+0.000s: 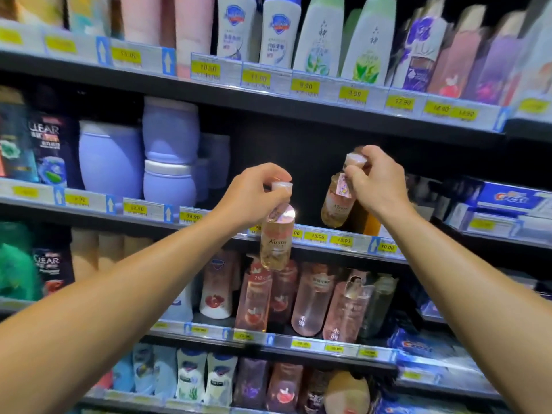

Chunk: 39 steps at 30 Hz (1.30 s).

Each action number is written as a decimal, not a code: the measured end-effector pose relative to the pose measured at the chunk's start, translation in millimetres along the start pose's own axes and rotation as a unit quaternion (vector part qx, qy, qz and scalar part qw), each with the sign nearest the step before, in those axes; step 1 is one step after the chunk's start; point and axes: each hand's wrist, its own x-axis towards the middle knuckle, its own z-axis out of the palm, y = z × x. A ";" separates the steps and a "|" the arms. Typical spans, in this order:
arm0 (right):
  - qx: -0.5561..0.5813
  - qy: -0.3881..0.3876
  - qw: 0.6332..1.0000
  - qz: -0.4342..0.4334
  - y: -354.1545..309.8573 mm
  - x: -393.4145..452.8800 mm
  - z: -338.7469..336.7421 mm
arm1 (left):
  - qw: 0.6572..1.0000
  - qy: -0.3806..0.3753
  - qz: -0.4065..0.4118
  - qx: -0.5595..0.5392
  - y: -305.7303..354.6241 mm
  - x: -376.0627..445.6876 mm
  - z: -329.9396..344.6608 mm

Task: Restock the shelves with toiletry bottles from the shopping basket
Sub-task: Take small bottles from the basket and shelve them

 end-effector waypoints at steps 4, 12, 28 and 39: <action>-0.045 -0.052 0.996 0.050 17.5 12.7 21.5 | 1.000 -0.004 -0.003 -0.012 -4.0 6.7 4.9; -0.034 -0.086 0.992 0.087 26.8 9.3 35.4 | 1.000 -0.012 -0.009 -0.028 -9.6 12.1 5.8; 0.099 -0.093 0.990 -0.026 11.4 -97.4 13.4 | 0.994 -0.049 0.055 -0.087 40.9 35.8 46.9; 0.101 0.013 0.993 0.058 58.5 -115.1 -25.2 | 0.996 -0.013 0.083 -0.008 52.0 39.5 87.4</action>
